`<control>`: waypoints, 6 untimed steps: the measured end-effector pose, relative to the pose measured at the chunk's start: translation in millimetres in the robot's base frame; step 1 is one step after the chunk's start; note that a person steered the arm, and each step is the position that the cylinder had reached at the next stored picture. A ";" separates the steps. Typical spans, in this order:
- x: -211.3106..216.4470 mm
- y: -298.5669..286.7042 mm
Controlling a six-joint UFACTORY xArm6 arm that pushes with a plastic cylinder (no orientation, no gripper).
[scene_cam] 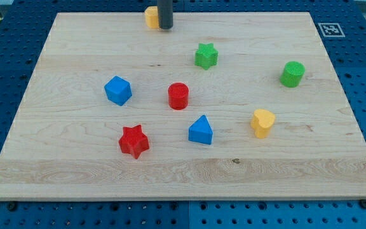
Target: Keep arm at center top
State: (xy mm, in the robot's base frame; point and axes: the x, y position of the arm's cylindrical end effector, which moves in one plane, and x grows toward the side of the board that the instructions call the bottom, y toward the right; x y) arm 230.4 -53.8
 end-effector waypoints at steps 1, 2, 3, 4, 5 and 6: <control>-8.8 -20.9; -8.9 -36.8; -3.7 -42.2; 11.4 -20.3; 13.3 19.3; -15.9 35.6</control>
